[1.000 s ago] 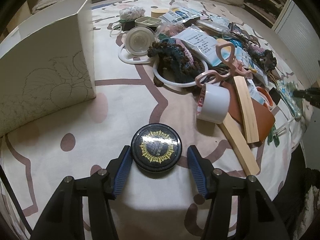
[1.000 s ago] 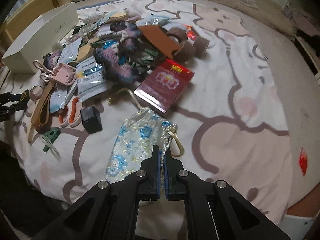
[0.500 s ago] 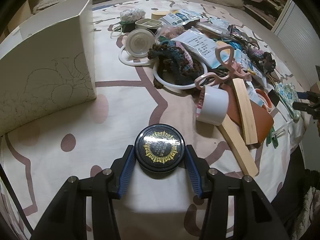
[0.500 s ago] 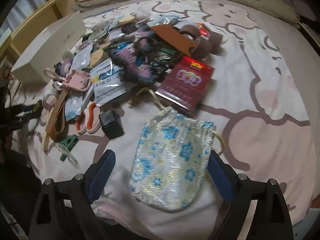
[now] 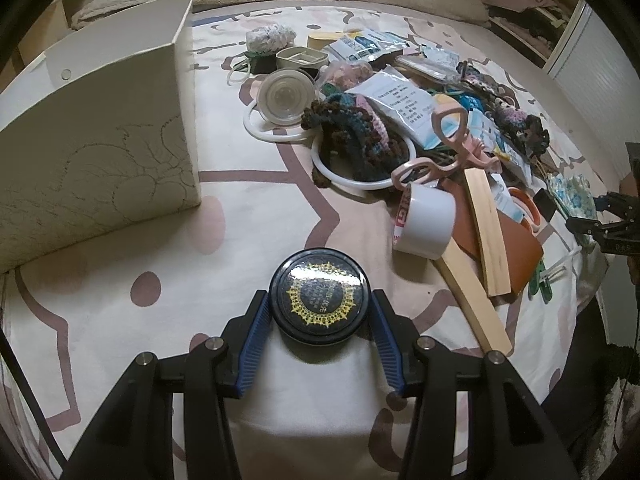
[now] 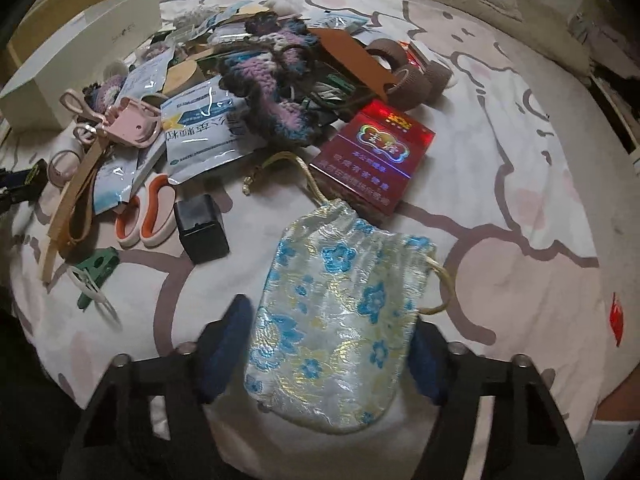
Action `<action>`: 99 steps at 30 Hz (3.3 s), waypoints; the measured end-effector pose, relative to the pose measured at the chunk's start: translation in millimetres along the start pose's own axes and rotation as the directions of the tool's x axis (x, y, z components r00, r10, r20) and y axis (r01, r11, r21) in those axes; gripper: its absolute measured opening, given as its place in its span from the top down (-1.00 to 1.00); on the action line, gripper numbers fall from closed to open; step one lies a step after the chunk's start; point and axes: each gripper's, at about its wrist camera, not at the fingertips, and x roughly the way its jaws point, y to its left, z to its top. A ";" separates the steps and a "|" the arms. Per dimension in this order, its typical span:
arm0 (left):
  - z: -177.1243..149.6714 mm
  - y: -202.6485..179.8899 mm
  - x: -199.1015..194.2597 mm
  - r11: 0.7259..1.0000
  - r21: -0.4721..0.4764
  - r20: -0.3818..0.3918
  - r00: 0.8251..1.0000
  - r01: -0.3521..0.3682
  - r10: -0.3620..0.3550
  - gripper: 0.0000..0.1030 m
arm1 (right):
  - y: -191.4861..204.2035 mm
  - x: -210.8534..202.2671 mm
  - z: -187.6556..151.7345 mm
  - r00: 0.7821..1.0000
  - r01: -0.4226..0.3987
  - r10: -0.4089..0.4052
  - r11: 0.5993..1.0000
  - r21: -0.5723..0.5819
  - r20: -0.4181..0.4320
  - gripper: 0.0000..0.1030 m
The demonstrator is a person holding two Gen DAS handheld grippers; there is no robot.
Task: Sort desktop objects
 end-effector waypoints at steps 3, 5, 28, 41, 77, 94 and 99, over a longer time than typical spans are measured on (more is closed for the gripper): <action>0.1 0.8 -1.3 1.000 -0.005 0.005 1.000 -0.001 0.001 0.03 | 0.9 -0.4 -1.5 1.000 -0.005 0.005 1.000 -0.013 -0.001 -0.01; 0.0 1.5 -2.2 1.000 -0.009 0.008 1.000 -0.003 0.003 0.03 | 2.6 -2.9 -2.8 1.000 -0.015 0.015 0.999 -0.033 0.012 0.18; 5.1 -9.5 -39.8 0.999 -0.028 0.090 0.996 -0.015 0.018 0.03 | 3.2 -50.8 5.2 0.980 -0.100 0.108 0.993 -0.055 0.167 0.78; 17.8 -18.3 -88.8 0.996 -0.079 0.182 0.982 -0.045 0.059 0.03 | 35.2 -93.5 42.9 0.938 -0.150 0.196 0.973 -0.175 0.286 0.78; 70.6 7.1 -141.9 0.977 -0.185 0.280 0.948 -0.102 0.152 0.03 | 44.7 -52.0 84.2 0.906 -0.331 0.362 0.928 -0.169 0.218 0.61; 68.5 13.6 -130.2 0.980 -0.175 0.266 0.953 -0.099 0.144 0.03 | 4.9 17.6 64.9 0.896 -0.435 0.417 0.893 0.117 0.154 0.02; 68.0 11.0 -131.0 0.981 -0.166 0.270 0.952 -0.103 0.146 0.03 | 13.1 7.1 66.5 0.888 -0.442 0.422 0.893 0.088 0.183 0.84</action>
